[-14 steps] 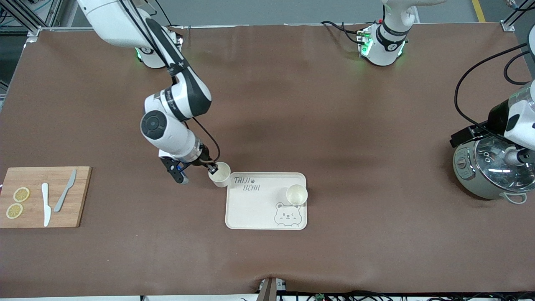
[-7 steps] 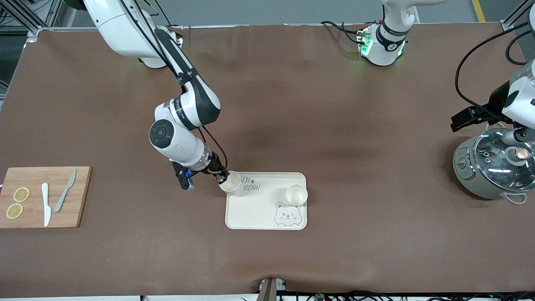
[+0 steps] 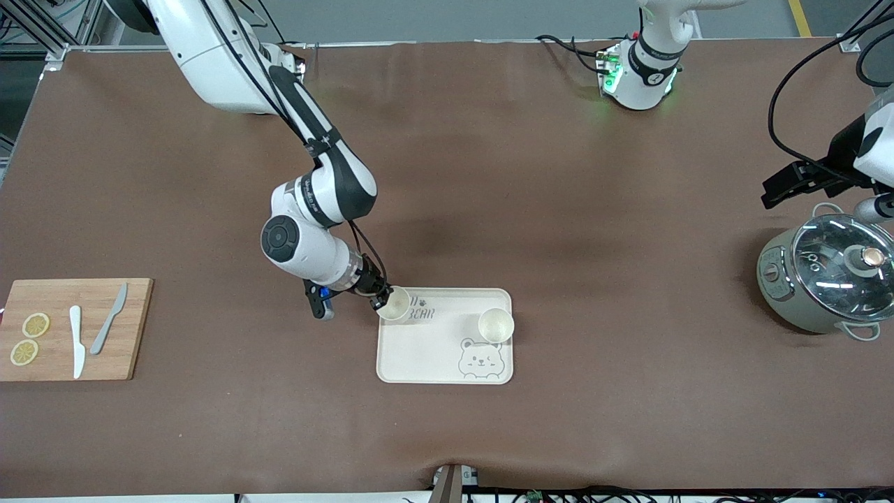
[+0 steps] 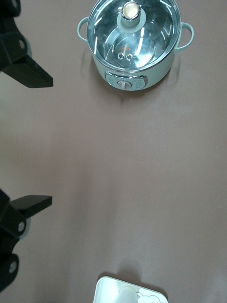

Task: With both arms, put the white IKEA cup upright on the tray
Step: 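Lower the cup onto the tray and open the right gripper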

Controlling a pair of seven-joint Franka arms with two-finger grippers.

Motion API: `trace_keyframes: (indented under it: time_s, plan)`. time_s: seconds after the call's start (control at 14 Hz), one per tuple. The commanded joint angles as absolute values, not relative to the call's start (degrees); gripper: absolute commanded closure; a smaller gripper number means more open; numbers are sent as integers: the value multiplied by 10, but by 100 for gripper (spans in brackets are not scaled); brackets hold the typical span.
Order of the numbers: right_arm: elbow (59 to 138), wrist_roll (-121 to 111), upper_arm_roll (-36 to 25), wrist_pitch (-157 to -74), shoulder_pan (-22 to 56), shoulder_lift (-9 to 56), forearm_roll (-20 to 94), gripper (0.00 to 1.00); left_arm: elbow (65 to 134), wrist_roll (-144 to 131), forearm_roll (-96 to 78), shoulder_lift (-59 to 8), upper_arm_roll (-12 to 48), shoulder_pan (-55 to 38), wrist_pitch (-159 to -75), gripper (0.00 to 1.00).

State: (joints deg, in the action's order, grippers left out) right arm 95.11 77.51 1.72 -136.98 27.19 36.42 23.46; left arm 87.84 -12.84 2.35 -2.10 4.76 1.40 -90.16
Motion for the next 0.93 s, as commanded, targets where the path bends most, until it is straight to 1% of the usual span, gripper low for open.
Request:
trace_keyframes:
  time_s: [0.0, 0.07, 0.14, 0.21, 0.29, 0.36, 0.43, 0.64, 0.79, 0.86]
  plan:
    - [935, 787, 12, -1371, 286, 375, 245, 96, 863, -120, 35, -23, 52, 12, -896, 0]
    - [936, 787, 12, -1373, 287, 376, 245, 92, 859, -119, 35, -26, 52, 11, -896, 0]
    - [937, 787, 11, -1373, 287, 377, 243, 68, 859, -119, 35, -27, 53, 8, -896, 0]
    - [937, 788, 11, -1374, 289, 377, 243, 48, 859, -120, 35, -27, 54, 7, -896, 0]
    - [937, 788, 10, -1373, 289, 377, 243, 36, 859, -121, 34, -26, 59, 7, -896, 0]
    - [937, 788, 9, -1373, 289, 377, 238, 1, 860, -121, 34, -24, 61, 9, -894, 0]
    - [937, 787, 5, -1369, 289, 375, 234, 0, 860, -118, 34, -23, 62, 12, -888, 0]
    - [934, 785, -1, -1364, 286, 366, 232, 0, 859, -103, 33, -14, 59, 11, -886, 0]
    - [935, 784, -14, -1351, 282, 339, 232, 0, 868, -96, 33, 3, 55, 4, -887, 0]
    - [933, 784, -26, -1330, 282, 323, 232, 0, 879, -76, 31, 15, 54, 3, -887, 0]
